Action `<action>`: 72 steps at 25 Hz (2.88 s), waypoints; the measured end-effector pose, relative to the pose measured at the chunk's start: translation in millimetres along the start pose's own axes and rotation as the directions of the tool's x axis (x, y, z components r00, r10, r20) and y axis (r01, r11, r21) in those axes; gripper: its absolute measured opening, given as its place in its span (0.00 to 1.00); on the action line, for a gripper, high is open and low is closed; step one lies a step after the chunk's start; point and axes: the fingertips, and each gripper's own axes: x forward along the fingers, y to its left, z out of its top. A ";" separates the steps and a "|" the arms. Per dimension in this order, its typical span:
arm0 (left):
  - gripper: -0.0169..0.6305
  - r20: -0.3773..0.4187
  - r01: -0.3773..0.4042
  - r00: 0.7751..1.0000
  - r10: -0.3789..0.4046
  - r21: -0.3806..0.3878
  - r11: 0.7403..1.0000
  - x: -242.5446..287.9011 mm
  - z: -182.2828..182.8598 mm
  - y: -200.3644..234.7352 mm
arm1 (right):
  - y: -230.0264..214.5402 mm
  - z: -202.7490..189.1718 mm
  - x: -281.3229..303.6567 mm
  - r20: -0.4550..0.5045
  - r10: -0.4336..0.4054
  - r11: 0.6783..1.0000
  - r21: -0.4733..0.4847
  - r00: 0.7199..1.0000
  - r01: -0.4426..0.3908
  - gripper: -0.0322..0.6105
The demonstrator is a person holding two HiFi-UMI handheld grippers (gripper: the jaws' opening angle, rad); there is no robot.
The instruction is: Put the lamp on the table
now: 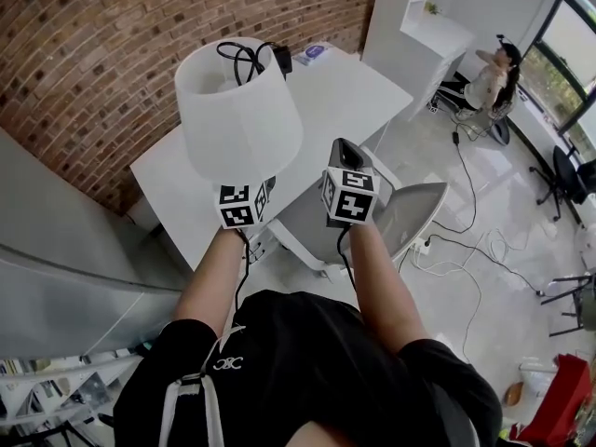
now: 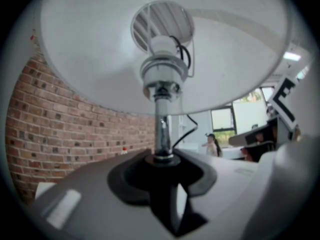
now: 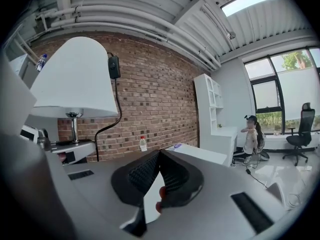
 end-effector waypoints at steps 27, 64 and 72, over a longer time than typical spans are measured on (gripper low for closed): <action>0.22 -0.033 0.128 0.991 -0.128 -0.007 0.992 201.6 -42.8 65.5 | -24.1 -10.9 145.3 -0.101 -0.074 0.996 0.039 0.992 0.078 0.05; 0.22 -0.029 0.254 0.967 -0.254 -0.022 0.967 452.3 -190.3 108.9 | -70.1 -106.6 334.1 -0.294 -0.136 0.990 0.006 0.946 0.144 0.05; 0.22 -0.008 0.198 0.980 -0.199 -0.044 0.979 501.8 -208.4 133.9 | -91.0 -135.0 352.7 -0.328 -0.171 0.983 0.012 0.929 0.185 0.05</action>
